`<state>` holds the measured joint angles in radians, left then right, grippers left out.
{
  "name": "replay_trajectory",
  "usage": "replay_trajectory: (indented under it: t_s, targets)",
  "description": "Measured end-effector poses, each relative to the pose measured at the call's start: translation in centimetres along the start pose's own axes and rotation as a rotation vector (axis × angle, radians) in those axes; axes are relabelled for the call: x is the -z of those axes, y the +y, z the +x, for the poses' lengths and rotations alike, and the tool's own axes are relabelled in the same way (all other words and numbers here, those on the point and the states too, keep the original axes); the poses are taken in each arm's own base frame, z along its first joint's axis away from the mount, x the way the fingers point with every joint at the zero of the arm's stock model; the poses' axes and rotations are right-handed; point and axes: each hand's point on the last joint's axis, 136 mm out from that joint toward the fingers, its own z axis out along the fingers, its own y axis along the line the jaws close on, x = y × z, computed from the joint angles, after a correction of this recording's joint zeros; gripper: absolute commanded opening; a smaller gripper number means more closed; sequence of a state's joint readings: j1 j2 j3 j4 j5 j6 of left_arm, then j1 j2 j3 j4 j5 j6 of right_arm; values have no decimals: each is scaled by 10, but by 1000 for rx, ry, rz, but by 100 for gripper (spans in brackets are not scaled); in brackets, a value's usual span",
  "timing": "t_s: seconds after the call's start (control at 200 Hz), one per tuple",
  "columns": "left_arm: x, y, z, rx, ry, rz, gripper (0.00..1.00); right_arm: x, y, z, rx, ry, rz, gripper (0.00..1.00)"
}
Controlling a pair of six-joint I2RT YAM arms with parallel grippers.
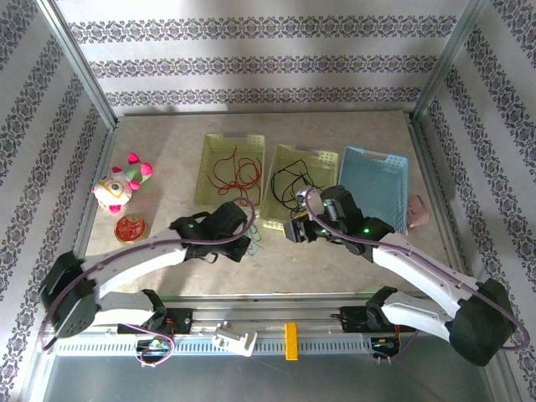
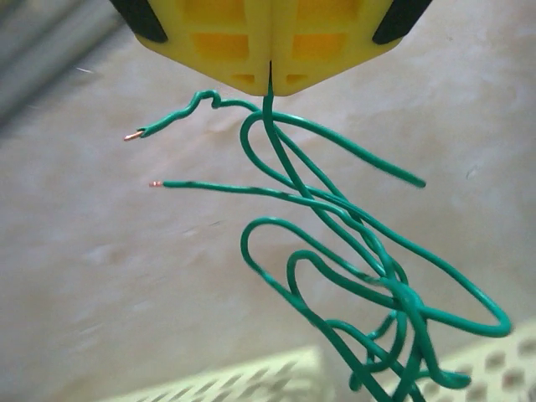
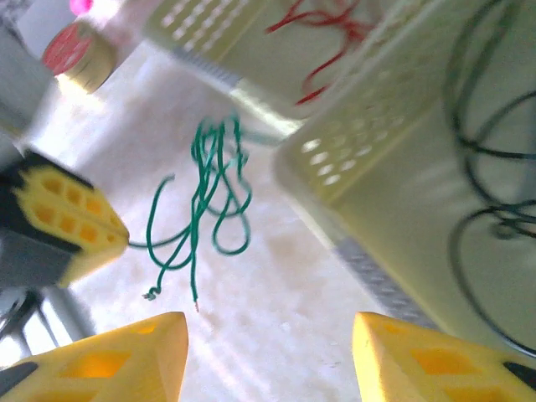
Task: Untangle the cables
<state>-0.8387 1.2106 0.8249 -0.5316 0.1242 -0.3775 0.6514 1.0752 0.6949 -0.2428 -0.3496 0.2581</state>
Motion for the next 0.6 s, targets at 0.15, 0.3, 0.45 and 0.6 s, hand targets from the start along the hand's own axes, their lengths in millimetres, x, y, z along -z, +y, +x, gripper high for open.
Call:
replay_trajectory:
  t_s: [0.15, 0.3, 0.45, 0.6]
  targets:
    - [38, -27, -16, -72, -120, 148, 0, -10, 26, -4, 47, 43, -108, 55]
    - [41, -36, -14, -105, -109, 201, 0, -12, 41, -15, 55, 40, -189, 53]
    - [42, -38, -14, -114, -111, 210, 0, -18, 50, -18, 51, 63, -252, 52]
    - [48, -36, -18, -118, -142, 197, 0, -24, 50, -13, 35, 103, -266, 52]
